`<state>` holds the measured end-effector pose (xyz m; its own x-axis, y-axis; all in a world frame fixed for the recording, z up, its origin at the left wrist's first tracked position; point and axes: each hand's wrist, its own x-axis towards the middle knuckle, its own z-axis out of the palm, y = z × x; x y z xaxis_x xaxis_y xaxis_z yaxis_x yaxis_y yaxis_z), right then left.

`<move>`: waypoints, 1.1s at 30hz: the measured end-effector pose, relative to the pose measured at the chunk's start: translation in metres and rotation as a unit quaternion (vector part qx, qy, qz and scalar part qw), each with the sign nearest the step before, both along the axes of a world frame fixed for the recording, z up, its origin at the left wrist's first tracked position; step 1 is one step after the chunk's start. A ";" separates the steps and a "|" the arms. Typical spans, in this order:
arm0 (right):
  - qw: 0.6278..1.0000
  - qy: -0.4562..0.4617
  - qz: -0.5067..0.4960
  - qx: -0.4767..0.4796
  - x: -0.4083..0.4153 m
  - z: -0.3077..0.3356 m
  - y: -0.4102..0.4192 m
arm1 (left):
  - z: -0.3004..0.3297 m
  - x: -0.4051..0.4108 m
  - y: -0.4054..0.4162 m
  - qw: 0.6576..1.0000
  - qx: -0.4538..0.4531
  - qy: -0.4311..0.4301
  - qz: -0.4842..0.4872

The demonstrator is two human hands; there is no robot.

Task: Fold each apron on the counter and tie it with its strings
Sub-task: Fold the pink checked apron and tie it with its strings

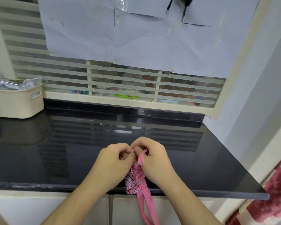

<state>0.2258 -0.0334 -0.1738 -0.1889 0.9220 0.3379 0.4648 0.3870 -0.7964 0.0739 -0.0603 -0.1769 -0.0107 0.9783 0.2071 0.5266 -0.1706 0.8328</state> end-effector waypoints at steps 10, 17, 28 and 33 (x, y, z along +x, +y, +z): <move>0.976 0.146 0.056 -0.150 0.005 0.005 -0.003 | -0.004 -0.004 -0.004 0.982 0.030 -0.157 0.104; 0.986 0.010 0.089 -0.141 0.004 0.014 0.003 | -0.005 0.001 -0.006 0.954 -0.006 -0.278 0.107; 0.971 0.137 0.004 -0.195 -0.003 0.001 -0.002 | -0.013 0.005 -0.011 0.944 -0.045 -0.327 0.014; 0.969 0.130 0.036 -0.205 0.004 0.002 0.000 | -0.011 0.006 -0.008 0.936 -0.047 -0.348 0.014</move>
